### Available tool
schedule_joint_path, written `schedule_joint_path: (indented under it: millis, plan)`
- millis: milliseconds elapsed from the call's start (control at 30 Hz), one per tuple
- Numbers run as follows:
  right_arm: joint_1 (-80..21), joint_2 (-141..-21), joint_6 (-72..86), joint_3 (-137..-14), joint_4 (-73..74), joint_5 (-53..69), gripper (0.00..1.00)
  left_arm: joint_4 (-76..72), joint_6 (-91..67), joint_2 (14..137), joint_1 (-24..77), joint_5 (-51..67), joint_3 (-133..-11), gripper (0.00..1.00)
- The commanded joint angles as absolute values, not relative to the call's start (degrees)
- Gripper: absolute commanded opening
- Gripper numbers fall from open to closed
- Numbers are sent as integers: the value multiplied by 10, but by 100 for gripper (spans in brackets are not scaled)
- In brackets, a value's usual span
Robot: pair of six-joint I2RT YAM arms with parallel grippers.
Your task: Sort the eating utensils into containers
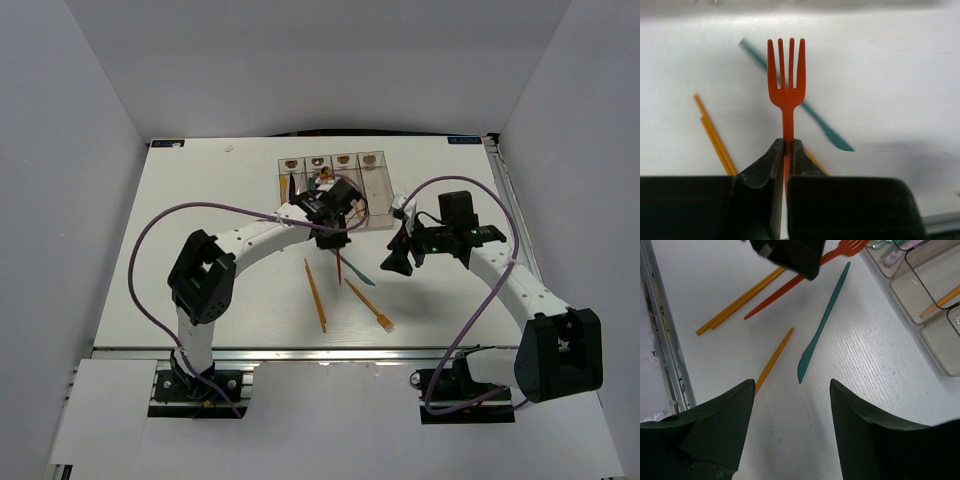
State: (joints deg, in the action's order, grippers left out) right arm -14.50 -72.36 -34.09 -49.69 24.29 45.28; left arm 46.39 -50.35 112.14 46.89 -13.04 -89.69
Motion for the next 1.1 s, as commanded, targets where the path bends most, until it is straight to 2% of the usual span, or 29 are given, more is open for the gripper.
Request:
schedule_joint_path:
  millis: [0, 167, 233, 433, 733, 800, 833, 900, 933, 1033, 1067]
  plan:
    - [-137, -721, -364, -522, 258, 477, 68, 386, -376, 1064, 469, -134, -952, 0]
    - [-136, -716, -378, -527, 275, 490, 66, 300, -311, 1121, 418, -60, -1027, 0]
    - [-136, -712, -388, -527, 286, 490, 65, 294, -297, 1172, 401, -43, -1096, 0]
    - [-136, -702, -401, -523, 301, 494, 64, 294, -256, 1280, 379, -61, -1272, 0]
    - [-139, -702, -408, -510, 307, 500, 63, 275, -250, 1343, 353, -73, -1302, 2]
    - [-141, -706, -414, -510, 308, 499, 63, 275, -248, 1344, 352, -69, -1296, 7]
    - [-143, -707, -417, -510, 314, 498, 63, 276, -250, 1344, 352, -66, -1295, 18]
    - [-149, -710, -437, -509, 319, 497, 63, 276, -253, 1342, 352, -56, -1286, 31]
    - [-151, -712, -444, -509, 328, 494, 63, 275, -252, 1339, 352, -52, -1285, 41]
    - [-163, -715, -472, -506, 344, 488, 63, 275, -254, 1331, 352, -41, -1283, 56]
    - [-170, -717, -475, -505, 346, 486, 63, 275, -253, 1328, 352, -39, -1283, 58]
